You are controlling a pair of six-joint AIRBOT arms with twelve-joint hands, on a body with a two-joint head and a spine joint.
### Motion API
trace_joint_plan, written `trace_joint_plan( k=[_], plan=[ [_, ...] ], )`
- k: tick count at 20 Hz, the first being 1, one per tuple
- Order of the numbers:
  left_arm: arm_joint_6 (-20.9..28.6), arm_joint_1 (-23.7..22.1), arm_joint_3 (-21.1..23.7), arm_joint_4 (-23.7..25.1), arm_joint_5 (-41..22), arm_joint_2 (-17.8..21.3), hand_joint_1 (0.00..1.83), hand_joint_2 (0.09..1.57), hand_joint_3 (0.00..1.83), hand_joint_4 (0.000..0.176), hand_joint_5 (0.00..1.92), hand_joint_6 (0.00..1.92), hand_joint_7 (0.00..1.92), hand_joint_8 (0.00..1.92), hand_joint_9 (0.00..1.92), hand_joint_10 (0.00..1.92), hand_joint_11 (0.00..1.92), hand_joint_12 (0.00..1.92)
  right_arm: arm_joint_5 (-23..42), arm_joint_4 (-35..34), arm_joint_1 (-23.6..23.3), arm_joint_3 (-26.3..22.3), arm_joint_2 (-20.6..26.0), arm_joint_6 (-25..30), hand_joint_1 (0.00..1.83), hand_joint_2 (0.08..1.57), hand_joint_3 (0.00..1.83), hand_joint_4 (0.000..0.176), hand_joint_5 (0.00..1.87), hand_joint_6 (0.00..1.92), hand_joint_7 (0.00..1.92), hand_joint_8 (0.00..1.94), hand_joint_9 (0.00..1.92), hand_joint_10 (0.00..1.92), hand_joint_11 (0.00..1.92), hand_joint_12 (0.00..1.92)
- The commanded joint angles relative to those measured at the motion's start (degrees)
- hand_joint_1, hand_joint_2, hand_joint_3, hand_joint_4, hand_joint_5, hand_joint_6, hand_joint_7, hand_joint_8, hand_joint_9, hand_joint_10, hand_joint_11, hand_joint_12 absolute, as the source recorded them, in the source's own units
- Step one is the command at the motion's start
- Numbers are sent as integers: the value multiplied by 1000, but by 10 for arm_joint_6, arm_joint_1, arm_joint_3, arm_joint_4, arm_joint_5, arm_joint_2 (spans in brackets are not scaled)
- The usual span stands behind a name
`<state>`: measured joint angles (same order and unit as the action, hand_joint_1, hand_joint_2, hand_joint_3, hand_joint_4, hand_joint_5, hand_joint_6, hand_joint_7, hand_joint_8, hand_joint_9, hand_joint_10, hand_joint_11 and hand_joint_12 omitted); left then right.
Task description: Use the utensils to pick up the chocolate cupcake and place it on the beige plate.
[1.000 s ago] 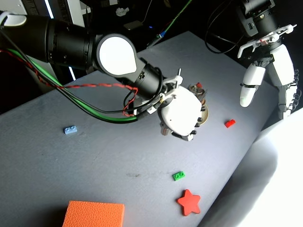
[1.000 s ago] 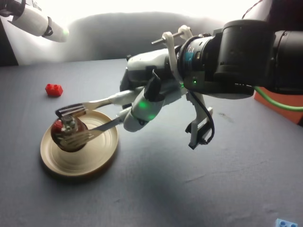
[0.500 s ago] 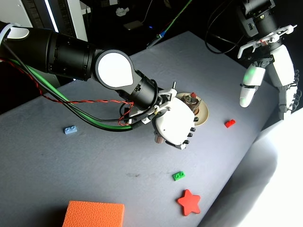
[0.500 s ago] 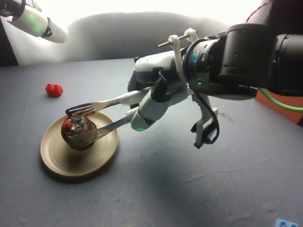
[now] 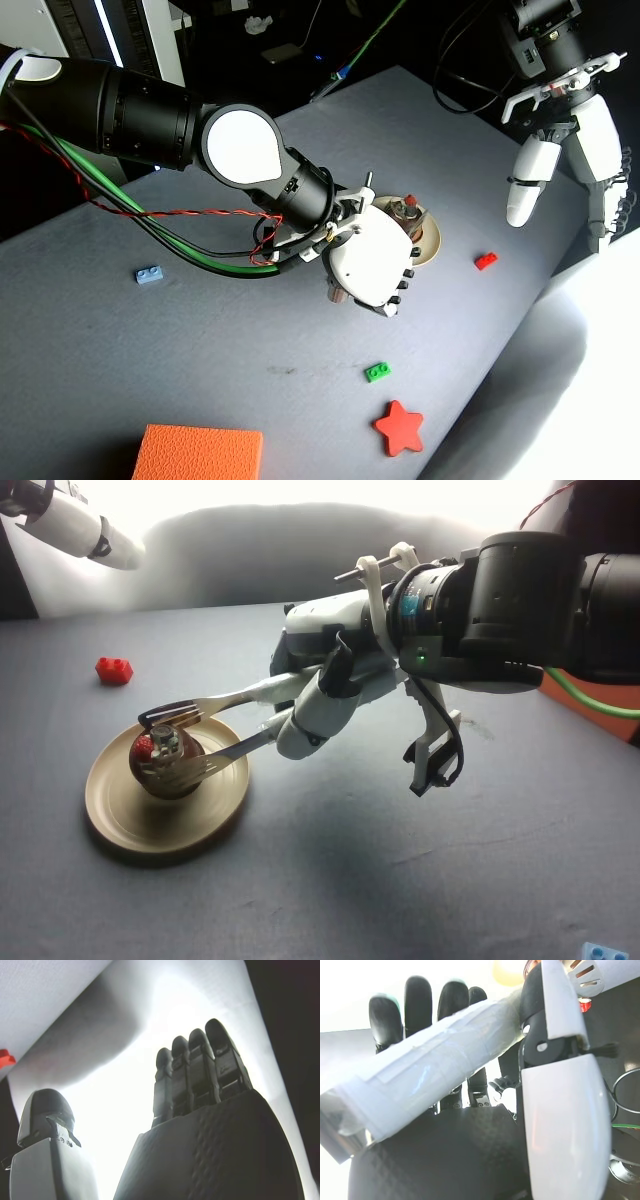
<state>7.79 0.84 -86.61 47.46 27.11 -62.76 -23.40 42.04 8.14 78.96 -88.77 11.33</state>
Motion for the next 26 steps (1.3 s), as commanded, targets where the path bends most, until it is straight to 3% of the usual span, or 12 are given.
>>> trace_joint_plan(
  k=[1, 9, 14, 26],
  plan=[
    [1, -5, -4, 22, -28, 4, 474, 976, 0, 0, 234, 0, 202, 1, 174, 2, 0, 418, 41, 9, -1, -1, 3, 7, 1184, 1199, 0, 0, 819, 1136, 825, 1357, 594, 1334, 438, 1780],
    [-6, -6, -4, 22, -33, 4, 489, 982, 1, 0, 237, 0, 217, 1, 176, 0, 0, 430, 42, 9, 10, -1, 2, 12, 1194, 1206, 0, 0, 799, 1110, 827, 1402, 542, 1306, 390, 1783],
    [-6, -6, -5, 22, -30, 3, 472, 988, 3, 0, 230, 0, 219, 1, 178, 3, 0, 456, 43, 9, 10, -1, 2, 12, 1178, 1237, 1, 0, 723, 1209, 792, 1467, 500, 1344, 365, 1813],
    [-3, -6, -7, 10, -19, 2, 484, 984, 0, 0, 228, 1, 209, 5, 161, 3, 0, 410, 43, 9, 6, 0, 3, 10, 1166, 1239, 0, 0, 699, 1277, 802, 1417, 509, 1306, 375, 1759]
  ],
)
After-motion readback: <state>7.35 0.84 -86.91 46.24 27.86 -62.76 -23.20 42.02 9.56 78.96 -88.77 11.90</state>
